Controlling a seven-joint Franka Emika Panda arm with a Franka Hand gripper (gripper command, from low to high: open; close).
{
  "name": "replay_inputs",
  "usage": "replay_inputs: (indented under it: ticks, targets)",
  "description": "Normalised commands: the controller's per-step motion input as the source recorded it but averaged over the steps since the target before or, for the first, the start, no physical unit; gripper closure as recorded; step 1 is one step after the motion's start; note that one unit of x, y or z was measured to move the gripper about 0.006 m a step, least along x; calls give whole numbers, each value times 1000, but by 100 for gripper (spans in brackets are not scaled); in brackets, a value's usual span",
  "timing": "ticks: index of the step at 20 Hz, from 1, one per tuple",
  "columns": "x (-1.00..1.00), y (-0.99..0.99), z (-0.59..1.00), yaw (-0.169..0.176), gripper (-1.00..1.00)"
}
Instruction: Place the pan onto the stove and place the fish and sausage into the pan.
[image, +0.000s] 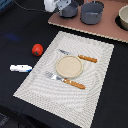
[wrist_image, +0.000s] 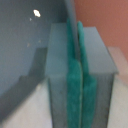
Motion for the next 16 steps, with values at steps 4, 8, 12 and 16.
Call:
replay_inputs:
  ticks: [4,8,12,16]
  targets:
    - [120,276,114,0,-100]
    - [153,265,410,-2,-100]
    - [44,159,554,-10,-100]
    - [-5,-191,594,-52,-100]
